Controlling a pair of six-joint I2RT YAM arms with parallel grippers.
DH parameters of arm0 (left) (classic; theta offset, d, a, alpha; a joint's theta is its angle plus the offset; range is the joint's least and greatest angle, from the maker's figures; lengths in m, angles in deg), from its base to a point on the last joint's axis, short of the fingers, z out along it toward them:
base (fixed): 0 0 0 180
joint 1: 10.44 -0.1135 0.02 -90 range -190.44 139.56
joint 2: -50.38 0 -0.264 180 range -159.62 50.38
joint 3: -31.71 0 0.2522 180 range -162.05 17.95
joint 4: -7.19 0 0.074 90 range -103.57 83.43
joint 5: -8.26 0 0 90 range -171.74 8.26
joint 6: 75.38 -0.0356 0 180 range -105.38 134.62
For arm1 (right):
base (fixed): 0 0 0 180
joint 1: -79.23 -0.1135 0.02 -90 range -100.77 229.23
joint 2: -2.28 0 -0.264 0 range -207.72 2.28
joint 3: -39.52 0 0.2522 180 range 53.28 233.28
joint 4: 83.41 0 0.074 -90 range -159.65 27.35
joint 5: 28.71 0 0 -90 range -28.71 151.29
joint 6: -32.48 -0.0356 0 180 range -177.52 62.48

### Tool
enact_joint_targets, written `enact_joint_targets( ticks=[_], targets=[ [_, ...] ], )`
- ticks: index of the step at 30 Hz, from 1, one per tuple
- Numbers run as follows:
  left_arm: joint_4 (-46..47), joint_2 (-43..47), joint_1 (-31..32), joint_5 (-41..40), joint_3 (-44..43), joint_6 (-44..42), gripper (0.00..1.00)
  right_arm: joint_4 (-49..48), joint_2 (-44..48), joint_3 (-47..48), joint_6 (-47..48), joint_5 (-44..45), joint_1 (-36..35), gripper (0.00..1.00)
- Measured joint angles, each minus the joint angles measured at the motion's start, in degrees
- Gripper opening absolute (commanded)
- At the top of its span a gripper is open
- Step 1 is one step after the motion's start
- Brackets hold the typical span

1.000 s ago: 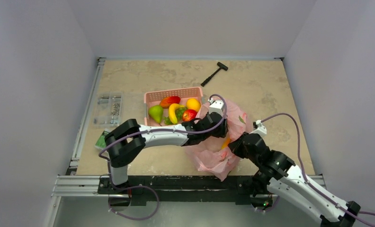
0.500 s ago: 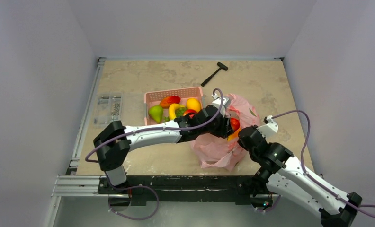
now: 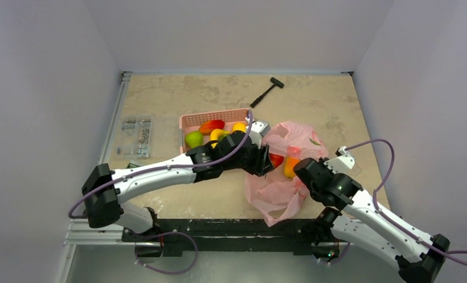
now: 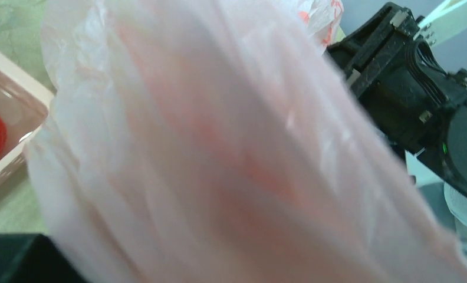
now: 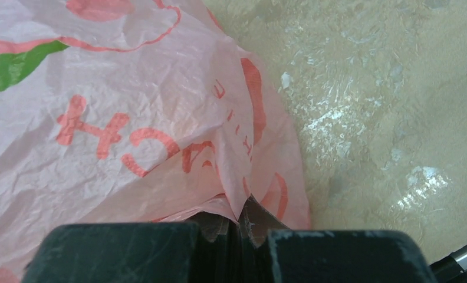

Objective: Take the fake fruits out of the plastic bag
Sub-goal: Place the fake fruit in the bin.

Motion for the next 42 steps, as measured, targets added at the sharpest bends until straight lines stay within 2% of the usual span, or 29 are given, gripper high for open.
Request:
enact_joint_targets(
  ticks=[10, 18, 22, 27, 33, 36, 42],
  targets=[
    [-6.93, 14.14, -0.52, 0.48, 4.37, -3.67, 0.15, -0.07, 0.20, 0.00, 1.07, -0.83, 0.00, 0.00],
    [-13.16, 21.20, -1.14, -1.51, 7.15, -6.10, 0.15, -0.44, 1.36, 0.00, 1.90, -0.90, 0.00, 0.00],
    [-19.89, 22.16, -4.37, -5.49, 6.95, -8.68, 0.16, -1.14, 3.30, -0.02, 2.34, -0.87, 0.00, 0.00],
    [-27.15, 22.03, -11.80, -9.99, 6.82, -11.72, 0.17, -1.62, 4.04, -0.04, 2.73, -0.87, 0.00, 0.00],
    [-30.01, 16.79, -22.12, -12.83, 4.00, -15.98, 0.16, -2.03, 4.00, -0.13, 3.13, -0.90, 0.00, 0.00],
    [-30.49, 10.58, -26.01, -14.73, 0.46, -17.88, 0.17, -2.40, 4.07, -0.13, 3.32, -0.90, 0.00, 0.00],
    [-31.63, -3.52, -29.90, -17.53, -9.33, -20.65, 0.18, -3.02, 5.22, -0.52, 3.98, -0.94, 0.00, 0.00]
  ],
)
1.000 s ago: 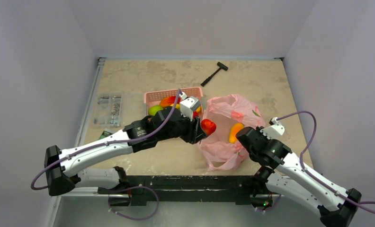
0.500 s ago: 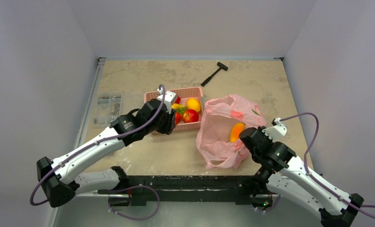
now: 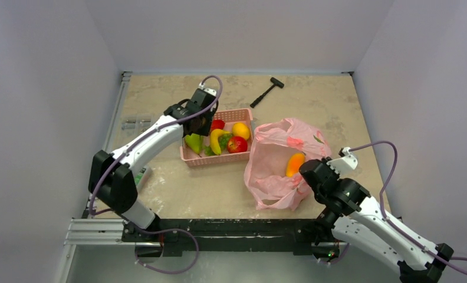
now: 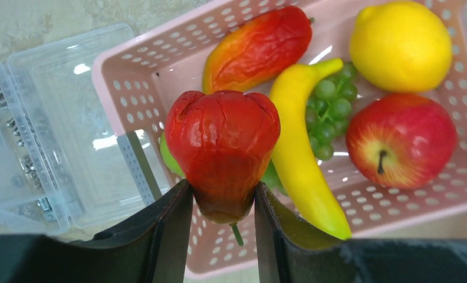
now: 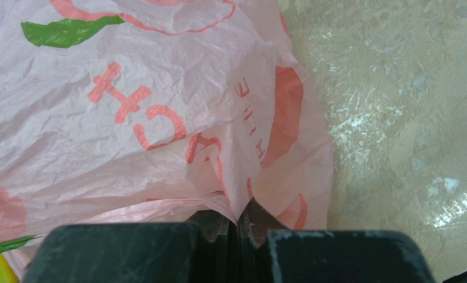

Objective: Take the fake fruits out of the plastic bag
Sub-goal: Place the fake fruit in the bin.

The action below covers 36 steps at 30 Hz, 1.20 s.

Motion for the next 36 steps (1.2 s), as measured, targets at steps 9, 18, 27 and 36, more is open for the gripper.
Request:
enact_joint_targets(
  ticks=[9, 18, 27, 36],
  targets=[
    [-3.80, -15.41, -3.58, -0.09, -11.61, -1.92, 0.12, -0.48, 0.42, -0.26, 0.70, -0.02, 0.00, 0.00],
    [-7.93, -21.81, -3.78, 0.76, -15.52, -1.27, 0.49, -1.09, 0.48, -0.37, 1.31, -0.09, 0.00, 0.00],
    [-8.11, -21.70, -3.91, 1.84, -15.45, -0.33, 0.69, -1.31, 0.76, -0.37, 1.53, -0.13, 0.00, 0.00],
    [-4.79, -8.17, -3.91, 8.07, -5.05, 2.67, 0.66, -1.68, 0.63, -0.39, 2.43, -1.03, 0.00, 0.00]
  ],
)
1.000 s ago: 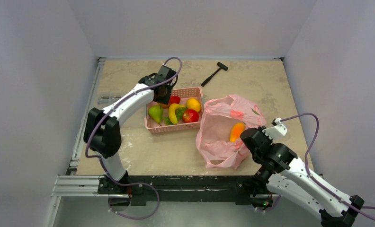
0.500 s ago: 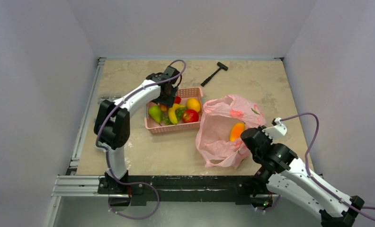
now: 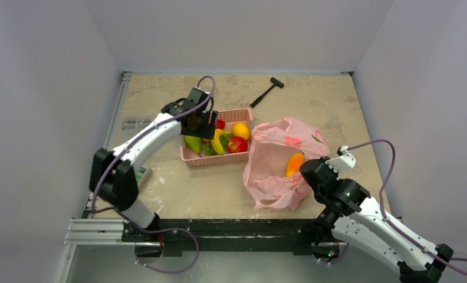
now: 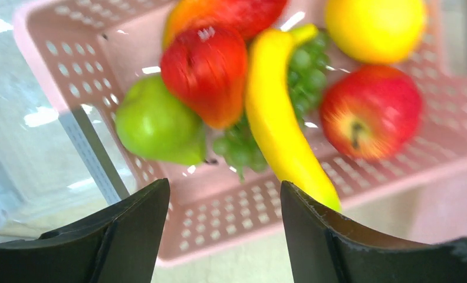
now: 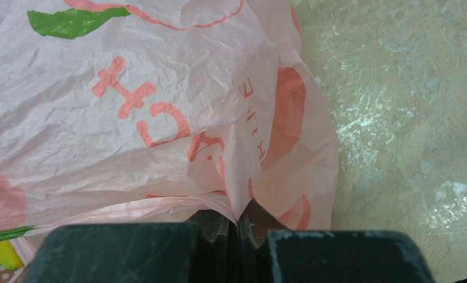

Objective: Take the fake fruits out of the plastic bag
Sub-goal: Place the fake fruit in the bin, then take out the fake fruit from the plastic bag.

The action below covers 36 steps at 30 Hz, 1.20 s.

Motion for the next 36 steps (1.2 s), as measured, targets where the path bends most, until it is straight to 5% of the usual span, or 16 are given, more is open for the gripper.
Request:
enact_joint_targets(
  ticks=[6, 12, 18, 25, 32, 36],
  targets=[
    [11.26, 20.31, 0.96, 13.20, 15.89, 8.04, 0.62, -4.52, 0.66, -0.09, 6.67, -4.76, 0.02, 0.00],
    [25.29, 29.24, 11.50, 19.30, 26.64, 17.73, 0.53, -8.31, 3.28, -0.42, 11.10, -9.88, 0.00, 0.00],
    [36.94, 26.32, 20.35, 17.29, 30.29, 26.99, 0.43, -9.25, 3.78, -1.11, 12.70, -11.34, 0.02, 0.00],
    [57.48, 21.55, 27.28, 9.68, 39.74, 39.52, 0.43, -9.44, 3.78, -1.11, 12.81, -11.30, 0.00, 0.00],
    [81.29, 4.33, 30.95, 4.42, 40.59, 44.98, 0.44, -9.75, 3.82, -1.18, 12.79, -11.39, 0.02, 0.00],
    [85.35, -4.02, 33.88, 1.07, 37.24, 41.99, 0.48, -9.94, 3.80, -1.18, 12.79, -12.28, 0.00, 0.00]
  ],
)
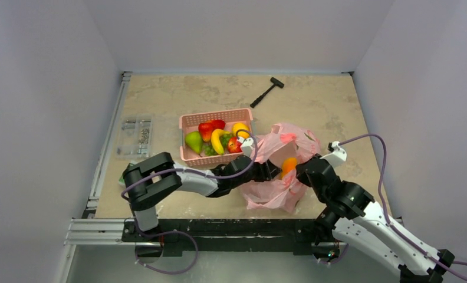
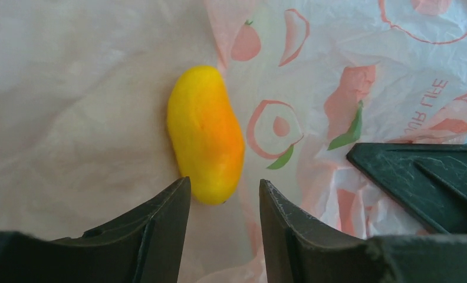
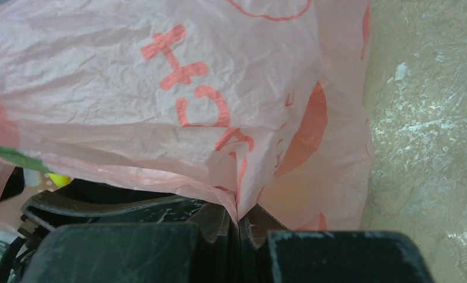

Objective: Take the fake fruits out of the plastic bag
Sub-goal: Take out the fake fruit from the plastic bag.

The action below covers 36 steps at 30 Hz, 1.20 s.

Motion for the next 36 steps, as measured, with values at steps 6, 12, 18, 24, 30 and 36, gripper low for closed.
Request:
enact_joint_targets(
  ticks=[6, 12, 18, 24, 30, 36],
  targets=[
    [2.62, -7.80, 1.97, -1.25, -8.74, -4.66, 0.73, 0.00, -0.02, -0.02, 0.02, -0.24, 0.00, 0.00],
    [0.04, -13.25, 3.80, -4.15, -14.69, -10.88, 0.78, 0.00, -0.02, -0.31, 0.04, -0.33, 0.00, 0.00],
    [-8.17, -17.25, 6.27, -9.79, -21.97, -15.65, 0.78, 1.16, 0.04, -0.46, 0.50, -0.20, 0.22, 0.00],
    [-21.44, -22.23, 7.69, -15.39, -31.45, -17.66, 0.75, 2.95, 0.98, -0.74, 1.25, 1.99, 0.76, 0.00],
    [-25.86, -24.83, 8.39, -18.12, -35.60, -18.99, 0.56, 1.44, 1.16, -0.74, 1.14, 0.22, 0.46, 0.00],
    [-27.06, -24.79, 8.63, -19.69, -35.39, -21.73, 0.20, 0.83, 1.16, -0.74, 1.07, -0.59, 0.46, 0.00]
  ],
)
